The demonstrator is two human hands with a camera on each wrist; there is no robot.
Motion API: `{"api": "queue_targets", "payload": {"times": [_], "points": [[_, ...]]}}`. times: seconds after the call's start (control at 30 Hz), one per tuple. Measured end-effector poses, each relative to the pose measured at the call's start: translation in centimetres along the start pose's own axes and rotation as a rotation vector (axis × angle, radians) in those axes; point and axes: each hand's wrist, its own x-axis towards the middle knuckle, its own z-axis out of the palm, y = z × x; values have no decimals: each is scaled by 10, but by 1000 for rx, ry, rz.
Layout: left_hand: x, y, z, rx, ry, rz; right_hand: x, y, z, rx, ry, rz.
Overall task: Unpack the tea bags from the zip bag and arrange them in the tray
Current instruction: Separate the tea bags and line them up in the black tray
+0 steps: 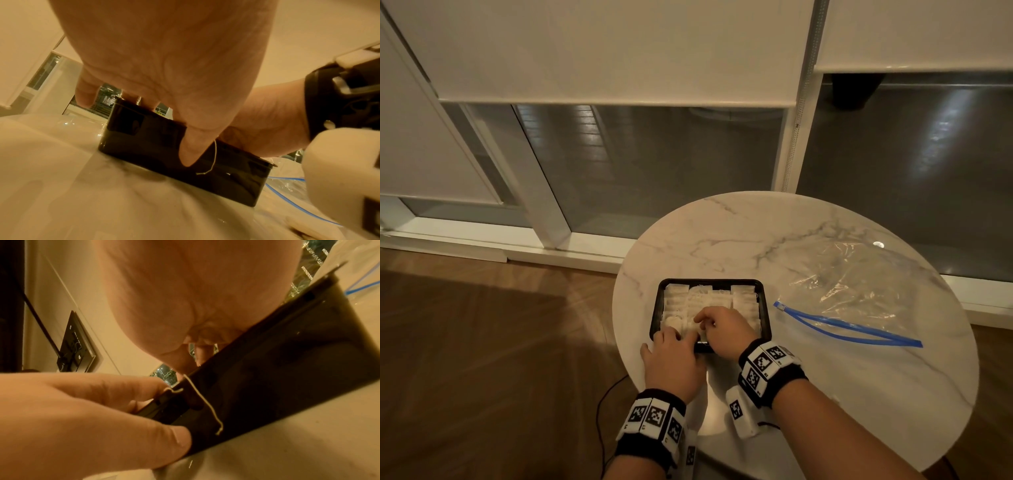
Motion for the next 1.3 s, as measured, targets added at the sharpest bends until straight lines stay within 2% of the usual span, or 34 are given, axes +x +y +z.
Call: {"api": "queue_targets", "payload": {"times": [0.1, 0.2, 0.3, 0.43, 0.6, 0.67, 0.73, 0.83, 0.9, 0.93, 1.13, 1.3], "points": [[-1, 0, -1, -12, -10, -12, -8, 2, -2, 44, 106, -29], [-1, 0, -2, -4, -21, -23, -24, 5, -2, 118, 295, -73], [-3, 5, -6, -47, 34, -20, -47, 10, -5, 198, 456, -93], [-10, 15, -11, -181, 158, 34, -72, 23, -17, 320, 521, -49], [-21, 36, -14, -284, 287, 197, -91, 50, -47, 480, 554, 78], [-25, 46, -12, -330, 299, 273, -98, 66, -59, 502, 538, 141], [-28, 57, -13, -400, 256, 352, -103, 84, -69, 467, 501, 206], [-34, 78, -9, -453, -27, 361, -109, 107, -79, 317, 433, 299], [-38, 93, -3, -333, -191, 325, -115, 118, -86, 182, 375, 367], [-40, 100, -1, -290, -225, 300, -118, 123, -89, 121, 342, 398], [-42, 113, 13, -141, -273, 177, -129, 136, -89, 7, 84, 502], [-41, 114, 9, -118, -295, 178, -133, 142, -97, 16, -38, 487]]}}
